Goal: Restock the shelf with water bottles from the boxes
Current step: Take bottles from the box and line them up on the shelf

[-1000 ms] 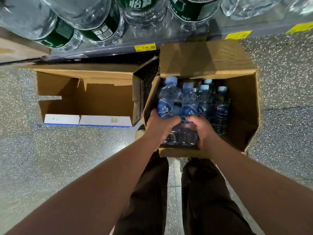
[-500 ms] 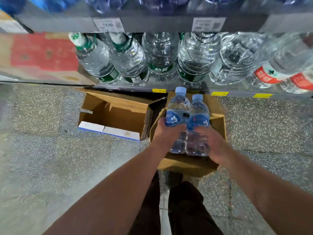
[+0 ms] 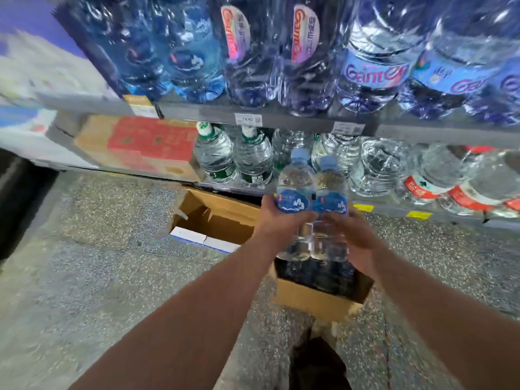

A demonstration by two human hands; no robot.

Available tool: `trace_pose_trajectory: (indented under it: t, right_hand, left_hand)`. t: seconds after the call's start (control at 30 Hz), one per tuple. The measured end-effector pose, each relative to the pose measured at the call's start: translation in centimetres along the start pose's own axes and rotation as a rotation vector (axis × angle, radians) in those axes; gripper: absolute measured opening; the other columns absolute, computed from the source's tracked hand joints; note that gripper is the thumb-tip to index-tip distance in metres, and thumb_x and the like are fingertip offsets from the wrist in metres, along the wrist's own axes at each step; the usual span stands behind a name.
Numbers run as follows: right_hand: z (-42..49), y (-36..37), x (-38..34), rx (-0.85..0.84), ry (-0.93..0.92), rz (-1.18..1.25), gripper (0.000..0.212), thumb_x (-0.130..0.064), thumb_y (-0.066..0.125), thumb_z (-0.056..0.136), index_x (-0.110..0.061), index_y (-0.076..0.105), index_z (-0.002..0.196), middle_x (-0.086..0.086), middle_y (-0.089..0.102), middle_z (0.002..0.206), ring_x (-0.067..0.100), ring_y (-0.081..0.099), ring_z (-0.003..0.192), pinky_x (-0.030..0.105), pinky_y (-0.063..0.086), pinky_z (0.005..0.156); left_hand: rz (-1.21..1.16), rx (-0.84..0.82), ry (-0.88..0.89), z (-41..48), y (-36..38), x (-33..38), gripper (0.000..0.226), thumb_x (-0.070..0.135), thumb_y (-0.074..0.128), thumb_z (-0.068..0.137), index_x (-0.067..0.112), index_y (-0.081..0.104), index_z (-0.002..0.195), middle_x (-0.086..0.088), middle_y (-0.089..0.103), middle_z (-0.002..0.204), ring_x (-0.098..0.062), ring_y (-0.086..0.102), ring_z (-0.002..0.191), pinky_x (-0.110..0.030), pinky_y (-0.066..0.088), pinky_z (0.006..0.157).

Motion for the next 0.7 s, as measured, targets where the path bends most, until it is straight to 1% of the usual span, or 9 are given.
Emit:
trace_pose_trajectory:
  t: [0.07,0.13,0.17,0.23,0.3,0.4,0.5,0.57,0.7]
  right_hand:
    - [-2.5,2.5,-2.3,-0.003,-0.068,-0.014,0.026,-0.019,0.073,0.077,-0.01,0.068,0.101,0.009,0.073,0.086,0.022,0.067,0.076,0.033,0.05,0.071]
    - [-4.9,4.8,-4.7,-0.011,-0.115,-0.006,0.032,-0.018,0.073,0.074,-0.006,0.066,0.103,0.009,0.074,0.081,0.024,0.069,0.074,0.036,0.053,0.073]
    - [-6.2,5.9,-6.0,-0.015,-0.135,-0.005,0.025,-0.015,0.072,0.076,-0.007,0.066,0.099,0.006,0.074,0.075,0.022,0.07,0.07,0.034,0.055,0.07]
    - [-9.0,8.2,-9.1,-0.033,-0.206,0.002,0.016,-0.007,0.067,0.081,-0.008,0.064,0.096,0.0,0.073,0.066,0.014,0.07,0.06,0.025,0.053,0.056]
    - [-11.9,10.5,-12.1,-0.037,-0.278,-0.018,0.024,-0.006,0.068,0.08,-0.006,0.064,0.104,-0.001,0.074,0.069,0.012,0.071,0.061,0.026,0.051,0.057]
    - [-16.9,14.1,-16.8,-0.043,-0.411,-0.033,0.023,-0.007,0.071,0.078,-0.008,0.068,0.101,-0.001,0.073,0.071,0.014,0.069,0.064,0.026,0.044,0.058]
    - [-21.4,17.3,-20.8,-0.079,-0.496,-0.007,0.023,-0.007,0.071,0.078,-0.009,0.066,0.1,0.0,0.069,0.074,0.015,0.064,0.065,0.028,0.041,0.061]
    - [-24.1,19.2,-23.3,-0.12,-0.551,-0.009,0.026,-0.008,0.07,0.079,-0.008,0.064,0.105,0.001,0.071,0.076,0.011,0.067,0.059,0.03,0.044,0.063]
    - [-28.0,22.3,-27.9,-0.15,-0.616,-0.025,0.039,-0.01,0.073,0.078,-0.005,0.061,0.114,0.01,0.075,0.085,0.021,0.072,0.067,0.041,0.053,0.074]
  left_hand:
    - [-0.04,0.007,0.062,-2.1,-2.4,1.6,0.06,0.016,0.084,0.069,0.011,0.044,0.114,0.002,0.058,0.093,-0.003,0.055,0.073,-0.013,0.044,0.057]
    - [-0.053,0.035,0.119,-4.4,-4.9,3.7,0.063,0.021,0.087,0.064,0.013,0.043,0.109,0.002,0.057,0.093,-0.004,0.054,0.074,-0.012,0.044,0.057]
    - [-0.06,0.043,0.148,-5.9,-6.1,4.9,0.07,0.029,0.089,0.056,0.014,0.044,0.107,0.0,0.059,0.095,-0.009,0.058,0.077,-0.017,0.05,0.063]
    - [-0.09,0.065,0.2,-8.6,-8.6,7.4,0.085,0.042,0.088,0.038,0.012,0.048,0.108,-0.008,0.064,0.102,-0.021,0.064,0.084,-0.04,0.057,0.075]
    - [-0.131,0.081,0.278,-11.6,-11.4,10.1,0.079,0.039,0.089,0.044,0.012,0.051,0.108,-0.009,0.065,0.102,-0.021,0.064,0.085,-0.041,0.056,0.076]
    - [-0.195,0.085,0.383,-16.1,-15.4,14.1,0.058,0.029,0.087,0.061,0.014,0.054,0.107,-0.007,0.066,0.105,-0.016,0.063,0.086,-0.036,0.052,0.075]
    - [-0.237,0.093,0.475,-20.4,-18.9,18.0,0.052,0.028,0.08,0.073,0.009,0.054,0.114,-0.006,0.064,0.107,-0.016,0.062,0.088,-0.032,0.047,0.073]
    - [-0.244,0.105,0.526,-22.9,-21.0,20.3,0.057,0.032,0.08,0.071,0.008,0.055,0.116,-0.01,0.065,0.11,-0.022,0.063,0.091,-0.032,0.047,0.071]
    - [-0.253,0.163,0.614,-27.0,-24.4,24.6,0.042,0.024,0.078,0.076,0.008,0.058,0.109,-0.006,0.065,0.098,-0.016,0.061,0.08,-0.025,0.046,0.063]
Point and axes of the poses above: each hand's wrist, its own z-axis towards the middle knuckle, its own y-axis out of the palm, x = y × z, the point moved 10 cm from there along z, towards the middle knuckle
